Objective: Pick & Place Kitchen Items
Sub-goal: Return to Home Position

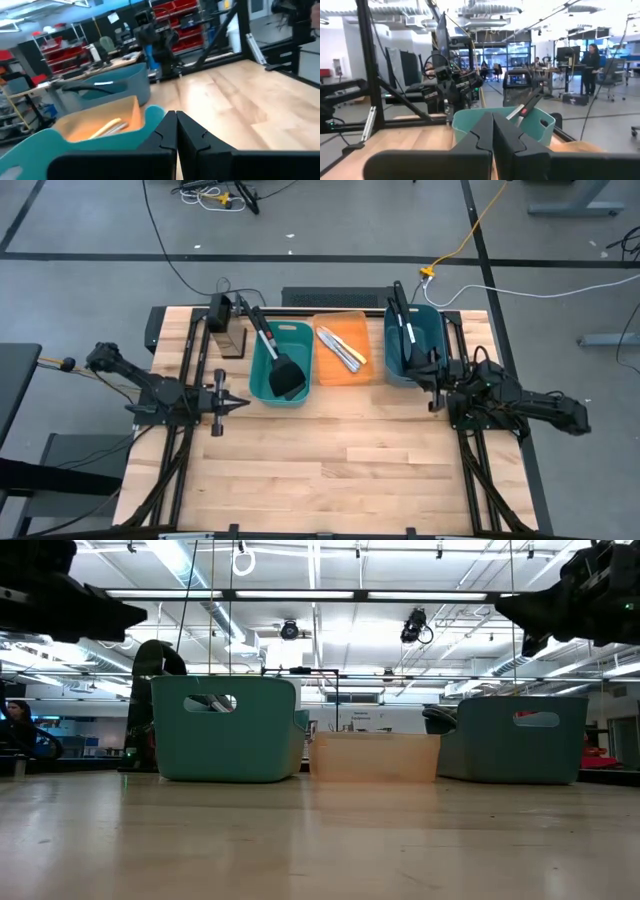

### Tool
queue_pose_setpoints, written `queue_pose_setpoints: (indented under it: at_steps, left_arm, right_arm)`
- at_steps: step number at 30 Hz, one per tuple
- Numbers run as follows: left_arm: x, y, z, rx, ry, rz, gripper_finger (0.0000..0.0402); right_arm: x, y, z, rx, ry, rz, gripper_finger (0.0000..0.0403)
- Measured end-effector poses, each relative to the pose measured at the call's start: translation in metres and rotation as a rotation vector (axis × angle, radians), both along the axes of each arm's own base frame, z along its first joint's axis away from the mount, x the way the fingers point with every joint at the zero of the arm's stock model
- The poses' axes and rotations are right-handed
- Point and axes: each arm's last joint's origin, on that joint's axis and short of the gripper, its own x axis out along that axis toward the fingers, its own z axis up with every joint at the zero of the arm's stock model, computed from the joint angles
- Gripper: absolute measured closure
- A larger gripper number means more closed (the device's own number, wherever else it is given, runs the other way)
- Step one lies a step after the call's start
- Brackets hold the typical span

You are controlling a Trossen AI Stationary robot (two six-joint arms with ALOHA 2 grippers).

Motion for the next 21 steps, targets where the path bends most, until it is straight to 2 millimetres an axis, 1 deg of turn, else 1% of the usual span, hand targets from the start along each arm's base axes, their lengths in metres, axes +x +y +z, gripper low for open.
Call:
queue_pose_setpoints:
  at_steps: [6, 9, 13, 17, 21]
  left_arm:
    - [0.001, 0.01, 0.002, 0.009, -0.027, -0.043, 0.0401]
    - [0.003, 0.016, 0.001, -0.043, -0.025, -0.057, 0.0401]
    - [0.005, 0.021, -0.003, -0.093, 0.017, -0.069, 0.0401]
    - [0.007, 0.022, -0.005, -0.109, 0.045, -0.085, 0.0401]
    - [0.011, 0.023, -0.01, -0.11, 0.109, -0.066, 0.0401]
  right_arm:
    - [0.0, -0.002, 0.0, 0.006, 0.003, 0.008, 0.04]
    - [0.0, -0.002, -0.002, 0.022, 0.022, 0.008, 0.04]
    - [0.001, -0.003, -0.007, 0.045, 0.073, -0.02, 0.0401]
    - [0.001, -0.002, -0.008, 0.039, 0.084, 0.007, 0.0401]
    - [0.001, -0.003, -0.015, 0.06, 0.147, 0.004, 0.0401]
